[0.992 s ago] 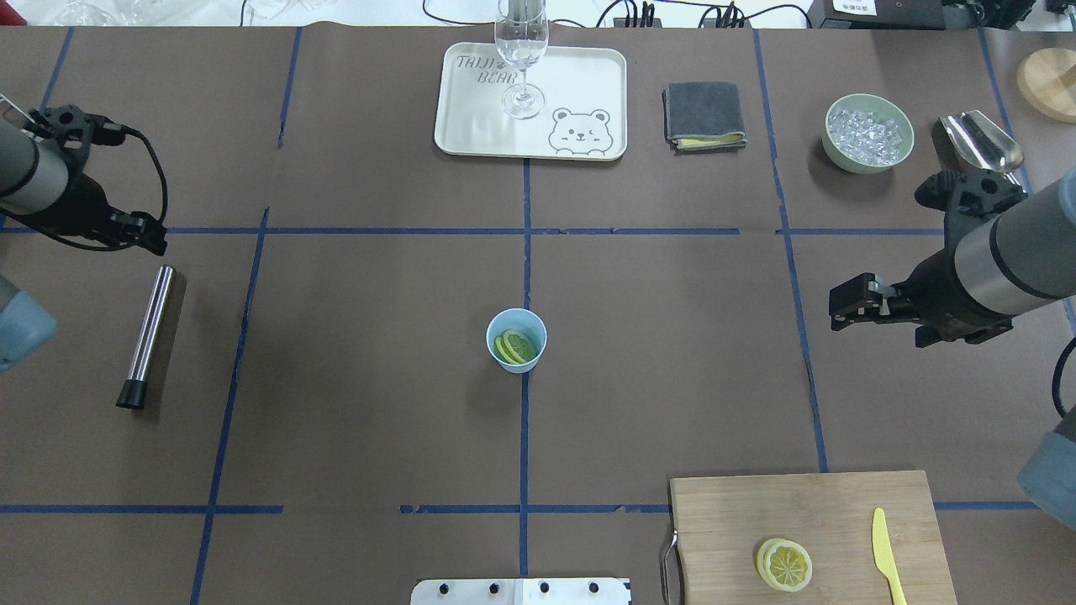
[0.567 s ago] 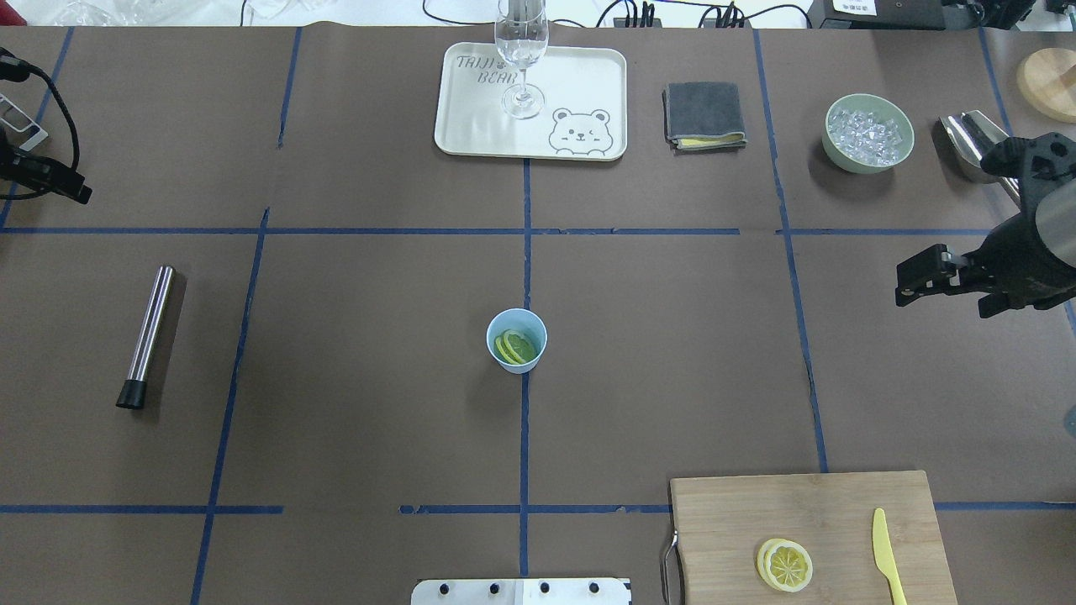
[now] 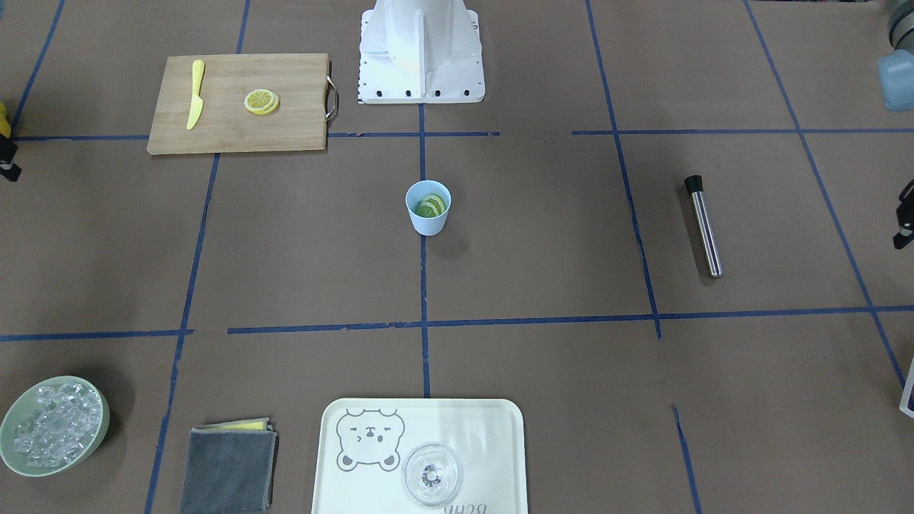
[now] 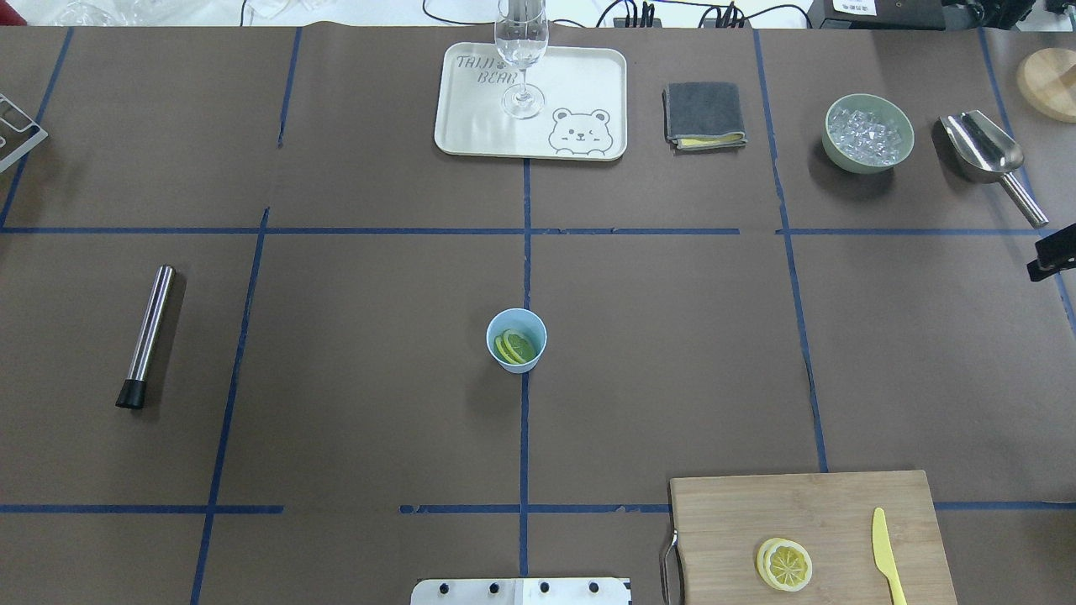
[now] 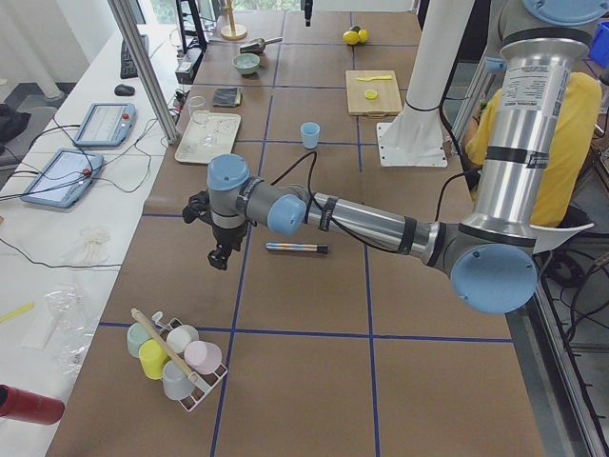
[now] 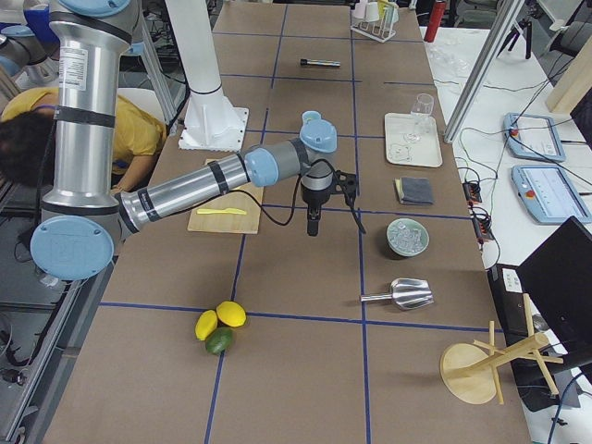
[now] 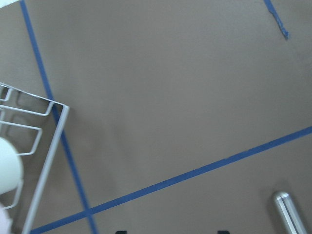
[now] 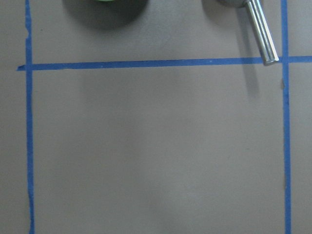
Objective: Squeeze lemon into cup
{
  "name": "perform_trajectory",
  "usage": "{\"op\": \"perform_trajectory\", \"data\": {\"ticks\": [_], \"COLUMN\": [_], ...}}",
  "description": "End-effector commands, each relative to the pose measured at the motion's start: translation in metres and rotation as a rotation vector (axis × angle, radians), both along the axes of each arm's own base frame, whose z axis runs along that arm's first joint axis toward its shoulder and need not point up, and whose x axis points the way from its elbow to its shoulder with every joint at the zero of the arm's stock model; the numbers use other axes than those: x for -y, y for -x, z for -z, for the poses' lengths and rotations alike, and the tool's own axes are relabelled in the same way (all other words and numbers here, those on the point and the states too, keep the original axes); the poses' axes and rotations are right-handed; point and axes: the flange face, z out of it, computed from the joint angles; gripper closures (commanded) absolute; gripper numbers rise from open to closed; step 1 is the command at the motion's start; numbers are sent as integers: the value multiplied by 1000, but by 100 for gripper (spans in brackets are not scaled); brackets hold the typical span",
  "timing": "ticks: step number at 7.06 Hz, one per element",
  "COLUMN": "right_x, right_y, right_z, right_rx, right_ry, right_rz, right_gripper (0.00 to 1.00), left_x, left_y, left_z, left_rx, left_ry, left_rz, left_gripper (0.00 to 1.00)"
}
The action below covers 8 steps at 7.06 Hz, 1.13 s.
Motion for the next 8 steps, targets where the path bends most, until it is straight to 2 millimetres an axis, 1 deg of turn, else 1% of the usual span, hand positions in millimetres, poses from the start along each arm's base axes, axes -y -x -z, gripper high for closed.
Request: {"op": "perform_trajectory", "data": {"ticks": [1, 2, 3, 4, 6, 8], "right_x": [5, -2, -5, -8, -10, -13], "right_y": [-72, -99, -106, -106, -107, -106], "right_z": [-70, -97, -112, -117, -119, -118], "right_rx": [15, 8, 8, 8, -5, 5], "right_ry": [-31, -25, -26, -17, -13, -7], "right_rz": [35, 27, 48, 48, 48, 42], "right_gripper": [0, 0, 0, 0, 0, 0], "left_x": [-19, -36, -60, -93, -110, -110], "left_y": [102, 122, 120, 116, 115, 111], "left_z": [-54, -70, -74, -84, -87, -79], "left_rx": [37, 31, 25, 21, 22, 1], "left_ry": [36, 111, 201, 226, 228, 217], "left_rz": [24, 60, 60, 59, 57, 57], "left_gripper": [0, 0, 0, 0, 0, 0]}}
